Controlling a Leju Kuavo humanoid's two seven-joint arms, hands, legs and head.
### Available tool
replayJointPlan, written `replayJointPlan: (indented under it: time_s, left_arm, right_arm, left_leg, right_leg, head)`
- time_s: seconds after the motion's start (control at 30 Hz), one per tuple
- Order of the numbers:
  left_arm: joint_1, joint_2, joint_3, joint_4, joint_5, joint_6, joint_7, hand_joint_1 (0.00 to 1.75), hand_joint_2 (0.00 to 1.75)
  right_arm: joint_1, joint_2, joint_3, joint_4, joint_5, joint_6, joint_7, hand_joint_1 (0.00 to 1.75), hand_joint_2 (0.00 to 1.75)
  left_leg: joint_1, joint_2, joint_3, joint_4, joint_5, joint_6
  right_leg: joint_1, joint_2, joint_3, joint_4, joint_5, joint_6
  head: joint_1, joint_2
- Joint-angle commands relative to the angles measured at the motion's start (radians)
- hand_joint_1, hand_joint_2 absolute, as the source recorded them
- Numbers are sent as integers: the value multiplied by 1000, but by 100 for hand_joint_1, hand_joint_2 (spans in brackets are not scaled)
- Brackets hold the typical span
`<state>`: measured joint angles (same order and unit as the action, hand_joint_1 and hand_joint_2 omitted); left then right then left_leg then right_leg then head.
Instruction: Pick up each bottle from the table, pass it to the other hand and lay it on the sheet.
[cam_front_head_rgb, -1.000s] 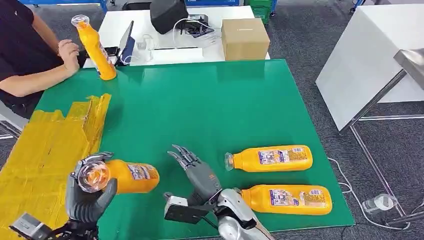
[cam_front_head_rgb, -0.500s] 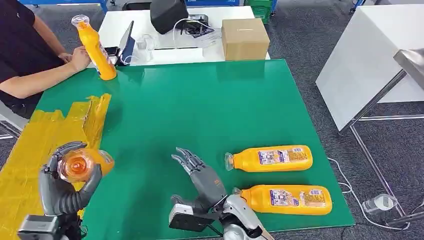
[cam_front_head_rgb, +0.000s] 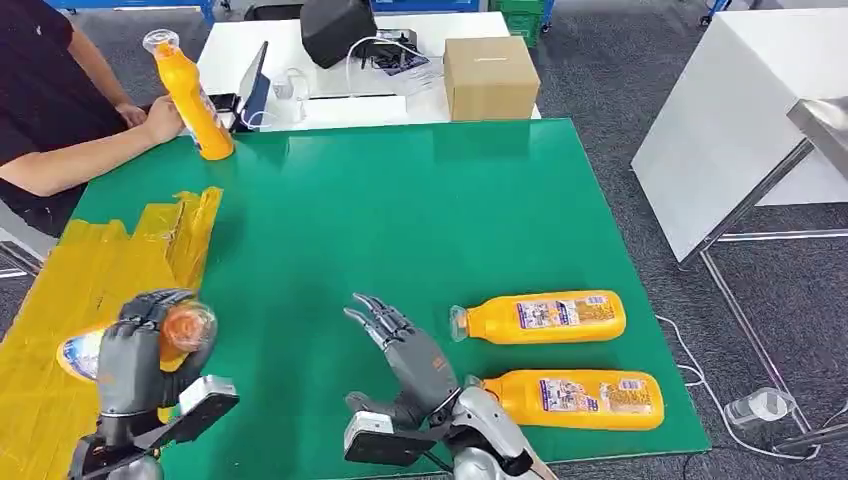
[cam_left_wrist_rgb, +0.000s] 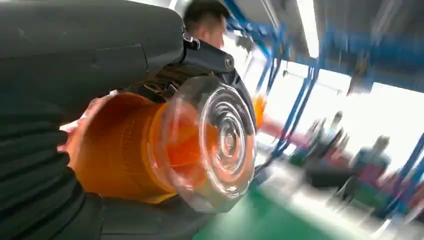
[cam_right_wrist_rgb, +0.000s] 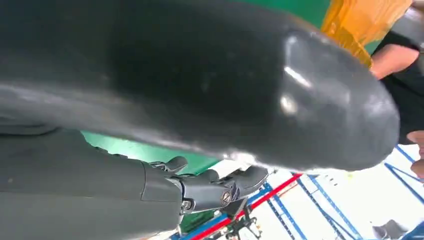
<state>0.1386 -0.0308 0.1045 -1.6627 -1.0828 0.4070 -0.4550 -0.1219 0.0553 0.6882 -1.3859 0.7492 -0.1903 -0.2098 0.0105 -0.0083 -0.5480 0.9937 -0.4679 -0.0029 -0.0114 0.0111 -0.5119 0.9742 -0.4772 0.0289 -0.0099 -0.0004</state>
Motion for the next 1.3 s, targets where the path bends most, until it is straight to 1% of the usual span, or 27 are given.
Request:
replayJointPlan:
  time_s: [0.03,0.2,0.23,0.27,0.33,0.37,0.4,0.47,0.53,0.57,0.6,0.63,0.67,0.7,0.77,0.83,0.87,0.93,1.03,1.07,1.1,1.13,1.17,1.2,1.23,1.27,1.3]
  left_arm:
    - [-75,110,-23,398,-63,-26,27,175,175]
    - [-71,108,-26,379,-65,-25,30,175,175]
    - [-72,111,-32,384,-73,-49,42,175,175]
    - [-82,123,-42,426,-73,-109,53,175,175]
    - [-110,149,-61,548,-78,-169,64,175,175]
    - [-120,162,-69,610,-62,-165,28,175,175]
    - [-132,183,-78,683,-51,-175,5,175,0]
    - [-150,215,-98,770,-74,-175,9,175,0]
    - [-150,215,-98,770,-74,-175,9,175,0]
    - [-151,212,-89,778,-60,-176,5,38,0]
    - [-153,210,-78,788,-49,-165,-4,0,0]
    - [-168,202,-74,813,-55,-151,-8,0,0]
    - [-171,200,-75,811,-56,-153,-5,0,0]
    - [-171,200,-75,811,-56,-153,-5,0,0]
    - [-171,200,-75,811,-56,-153,-5,0,0]
    - [-172,199,-76,809,-57,-154,-4,0,0]
    - [-164,192,-64,778,-50,-154,1,0,0]
    - [-155,185,-42,743,-29,-143,-7,0,0]
    - [-112,183,16,653,25,-153,-34,0,0]
    - [-102,186,25,638,24,-155,-33,0,0]
    - [-87,185,54,618,24,-163,-30,0,0]
    - [-72,188,77,604,25,-171,-33,0,0]
    - [-66,188,101,600,22,-170,-39,0,0]
    - [-58,176,136,590,46,-175,-74,0,0]
    - [-52,161,171,573,84,-188,-122,0,0]
    - [-44,146,203,550,106,-188,-144,0,0]
    - [-16,110,252,478,188,-243,-214,0,0]
  right_arm:
    - [-87,-30,54,35,-20,25,-3,0,0]
    - [-87,-31,58,36,-21,25,-3,0,0]
    - [-89,-32,61,39,-24,28,-1,0,0]
    - [-100,-33,69,42,-27,30,-1,0,0]
    - [-124,-30,78,57,-37,38,-3,0,0]
    - [-136,-30,83,63,-44,45,-6,0,0]
    - [-153,-29,87,73,-52,52,-12,0,0]
    - [-172,-28,92,84,-66,64,-18,0,0]
    - [-172,-28,92,84,-66,64,-18,0,0]
    - [-172,-28,92,84,-69,65,-19,0,0]
    - [-173,-28,92,85,-71,66,-19,0,0]
    - [-174,-34,97,84,-70,69,-20,0,0]
    - [-173,-36,97,84,-70,69,-20,0,0]
    - [-173,-36,97,84,-70,69,-20,0,0]
    - [-173,-36,97,84,-70,69,-20,0,0]
    - [-173,-34,97,84,-70,69,-19,0,0]
    - [-174,-40,103,76,-70,70,-18,0,0]
    - [-173,-52,105,56,-67,69,-18,0,0]
    - [-136,-83,83,-15,-62,41,-26,0,0]
    - [-125,-90,73,-34,-65,35,-28,0,0]
    - [-112,-99,53,-56,-52,12,-12,0,175]
    - [-101,-110,36,-83,-69,8,-20,0,175]
    - [-93,-122,22,-109,-78,0,-41,0,0]
    - [-66,-132,-7,-163,-38,-71,-81,0,0]
    - [-48,-145,-19,-203,59,-160,-94,0,0]
    - [-26,-164,-34,-254,44,-159,-86,0,0]
    - [7,-199,-62,-314,56,-158,-67,0,0]
  left_leg:
    - [0,1,2,-2,1,0]
    - [0,0,3,-2,1,0]
    - [0,1,3,-1,0,0]
    - [1,1,3,-1,0,0]
    - [0,2,4,-2,1,0]
    - [0,2,4,-3,1,0]
    - [-1,2,4,-3,1,0]
    - [-1,4,6,-5,2,0]
    - [-1,4,6,-5,2,0]
    - [-1,3,5,-3,1,0]
    - [-1,3,5,-3,1,0]
    - [0,6,7,-5,2,0]
    - [0,-1,9,-4,1,0]
    - [-1,2,12,-5,1,0]
    - [0,2,12,-5,2,0]
    - [-1,0,15,-4,1,0]
    - [0,2,14,-5,2,0]
    - [-1,0,18,-4,1,0]
    - [0,3,14,-5,3,0]
    - [0,0,18,-4,1,-1]
    - [0,2,17,-4,2,0]
    - [0,1,17,-3,1,-1]
    - [0,0,19,-3,1,-1]
    - [1,3,16,-3,1,0]
    - [0,1,19,-3,1,-1]
    - [1,3,17,-3,1,0]
    - [0,1,19,-3,0,-1]
  right_leg:
    - [0,0,2,-1,1,-1]
    - [0,-1,3,-1,0,-1]
    - [0,-1,3,-1,0,-1]
    - [1,0,4,-2,1,-1]
    - [0,0,4,-2,1,-1]
    - [0,0,3,-2,1,-1]
    - [-1,1,3,-1,1,-1]
    - [0,3,5,-3,2,-2]
    - [0,3,5,-3,2,-2]
    - [-1,2,4,-1,1,-1]
    - [-1,2,4,-1,1,-1]
    - [1,4,5,-3,3,-2]
    - [0,-2,9,-2,1,-2]
    - [-1,0,12,-2,1,-2]
    - [0,1,13,-2,2,-2]
    - [-1,-1,16,-1,0,-2]
    - [0,0,15,-1,2,-2]
    - [-1,-1,19,0,0,-2]
    - [1,1,15,-2,4,-3]
    - [0,-1,20,0,0,-2]
    - [1,0,18,-1,2,-2]
    - [1,0,19,0,1,-2]
    - [0,-1,21,0,0,-2]
    - [1,1,18,-1,1,-2]
    - [0,0,20,0,0,-2]
    - [1,1,18,-1,0,-2]
    - [0,-1,19,0,-1,-2]
  head:
    - [0,0]
    - [0,0]
    - [0,0]
    - [0,0]
    - [0,0]
    - [0,0]
    - [0,0]
    - [0,0]
    - [0,0]
    - [0,0]
    - [0,0]
    - [0,0]
    - [0,0]
    - [-1,0]
    - [0,0]
    - [0,0]
    - [0,0]
    - [0,0]
    - [-1,0]
    - [0,0]
    - [0,0]
    - [0,0]
    - [0,0]
    - [0,0]
    - [0,0]
    - [0,0]
    - [0,0]
